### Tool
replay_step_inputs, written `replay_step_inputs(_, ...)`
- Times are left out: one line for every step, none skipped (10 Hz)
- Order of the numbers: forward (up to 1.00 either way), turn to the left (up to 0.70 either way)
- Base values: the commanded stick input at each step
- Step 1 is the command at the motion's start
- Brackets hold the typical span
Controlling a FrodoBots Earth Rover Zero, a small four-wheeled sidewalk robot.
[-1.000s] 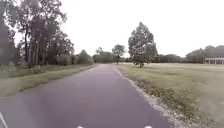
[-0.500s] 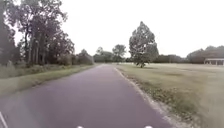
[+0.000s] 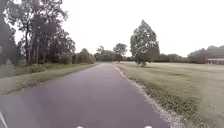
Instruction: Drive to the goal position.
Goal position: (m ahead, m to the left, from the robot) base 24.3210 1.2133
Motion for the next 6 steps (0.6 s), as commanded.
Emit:
replay_step_inputs(0.7, 0.0)
replay_step_inputs(0.7, 0.0)
replay_step_inputs(0.7, 0.0)
replay_step_inputs(0.7, 0.0)
replay_step_inputs(0.7, 0.0)
replay_step_inputs(0.7, 0.0)
